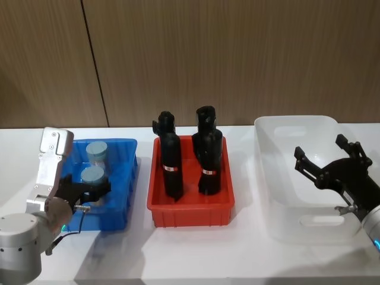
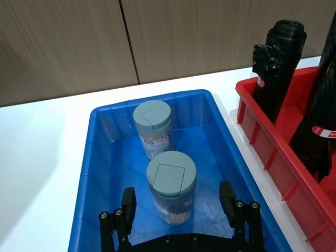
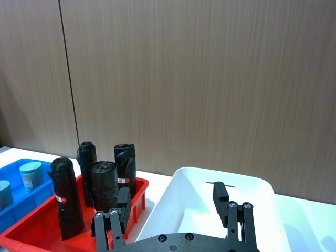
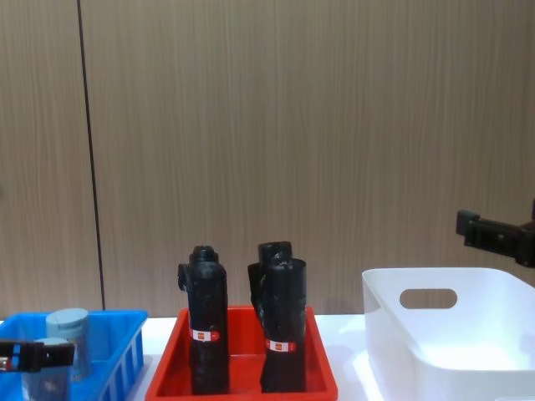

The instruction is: Pick the cotton swabs from the blue box and place them into the white box.

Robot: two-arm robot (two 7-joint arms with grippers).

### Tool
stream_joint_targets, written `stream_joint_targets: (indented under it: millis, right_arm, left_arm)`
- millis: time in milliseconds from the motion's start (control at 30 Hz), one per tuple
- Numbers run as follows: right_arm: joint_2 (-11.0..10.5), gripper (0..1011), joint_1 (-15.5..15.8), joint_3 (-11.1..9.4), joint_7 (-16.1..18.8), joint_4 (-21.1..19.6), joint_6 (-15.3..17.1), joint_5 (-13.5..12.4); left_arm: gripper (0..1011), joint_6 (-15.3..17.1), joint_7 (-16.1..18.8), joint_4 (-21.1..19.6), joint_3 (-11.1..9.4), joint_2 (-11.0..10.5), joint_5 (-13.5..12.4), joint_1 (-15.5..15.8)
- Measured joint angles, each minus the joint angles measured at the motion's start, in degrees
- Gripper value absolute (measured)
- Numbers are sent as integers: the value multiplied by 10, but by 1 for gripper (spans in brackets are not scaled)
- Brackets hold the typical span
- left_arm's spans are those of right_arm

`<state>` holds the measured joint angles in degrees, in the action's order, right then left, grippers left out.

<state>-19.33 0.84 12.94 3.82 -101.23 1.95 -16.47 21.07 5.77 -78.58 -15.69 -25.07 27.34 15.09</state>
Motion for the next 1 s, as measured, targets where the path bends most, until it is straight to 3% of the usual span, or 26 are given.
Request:
stream_joint_targets:
  millis: [1000]
  right_arm:
    - [0,1002,0,0,0,0,0,0]
  left_arm:
    - [1004,26,-21,85,-6,34,-58,67]
